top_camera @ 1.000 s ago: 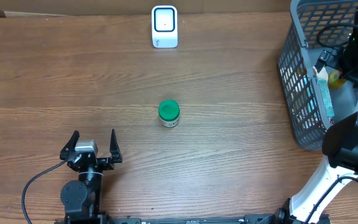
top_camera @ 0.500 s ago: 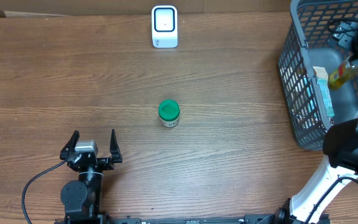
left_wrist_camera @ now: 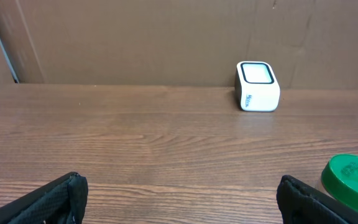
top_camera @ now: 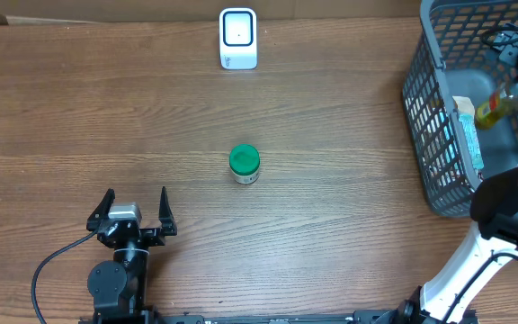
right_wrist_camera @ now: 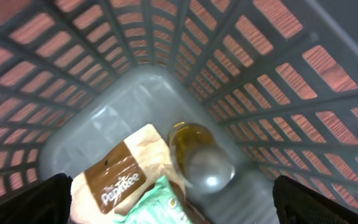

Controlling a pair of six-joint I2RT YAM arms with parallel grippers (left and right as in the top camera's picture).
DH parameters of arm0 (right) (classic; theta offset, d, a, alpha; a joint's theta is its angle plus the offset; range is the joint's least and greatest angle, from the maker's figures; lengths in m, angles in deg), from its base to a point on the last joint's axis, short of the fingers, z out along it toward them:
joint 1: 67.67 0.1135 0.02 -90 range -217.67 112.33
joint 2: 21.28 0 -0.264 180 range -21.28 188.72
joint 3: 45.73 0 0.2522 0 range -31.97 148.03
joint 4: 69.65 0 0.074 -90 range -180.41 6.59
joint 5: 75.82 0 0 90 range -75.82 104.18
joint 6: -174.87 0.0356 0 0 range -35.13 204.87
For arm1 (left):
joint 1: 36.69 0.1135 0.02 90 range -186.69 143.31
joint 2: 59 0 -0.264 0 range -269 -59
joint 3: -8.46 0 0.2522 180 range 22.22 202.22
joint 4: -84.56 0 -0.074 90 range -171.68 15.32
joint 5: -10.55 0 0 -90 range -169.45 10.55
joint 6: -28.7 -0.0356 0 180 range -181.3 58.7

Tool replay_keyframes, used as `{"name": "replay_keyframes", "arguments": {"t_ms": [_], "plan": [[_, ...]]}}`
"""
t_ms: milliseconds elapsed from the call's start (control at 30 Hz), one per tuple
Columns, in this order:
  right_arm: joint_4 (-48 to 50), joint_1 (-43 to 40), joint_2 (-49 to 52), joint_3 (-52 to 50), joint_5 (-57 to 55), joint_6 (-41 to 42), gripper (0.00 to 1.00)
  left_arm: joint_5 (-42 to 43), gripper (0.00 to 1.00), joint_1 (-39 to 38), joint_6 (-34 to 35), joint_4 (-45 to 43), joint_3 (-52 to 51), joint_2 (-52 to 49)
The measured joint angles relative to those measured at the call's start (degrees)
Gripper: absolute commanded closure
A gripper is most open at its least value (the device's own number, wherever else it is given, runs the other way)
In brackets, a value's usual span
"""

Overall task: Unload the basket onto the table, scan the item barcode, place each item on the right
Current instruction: 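Lower the right gripper into the basket and grasp the yellow oil bottle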

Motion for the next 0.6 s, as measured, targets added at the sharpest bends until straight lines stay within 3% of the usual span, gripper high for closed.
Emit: {"name": "replay_keyframes", "arguments": {"t_ms": [167,400,600], "plan": [[1.46,-2.91,0.35,-2.38,0.66,-0.09,0.01,0.02,0.01,0.00,0.00,0.00,-0.02,0.00],[3.91,-6.14,0.68,-5.05,5.14,-0.09,0.11,0.02,0.00,0.00,0.00,0.00,-0.02,0.00],[5.11,-6.14,0.68,-6.43,6.27,-0.24,0.11,0.02,0.00,0.00,0.00,0.00,-0.02,0.00]]}}
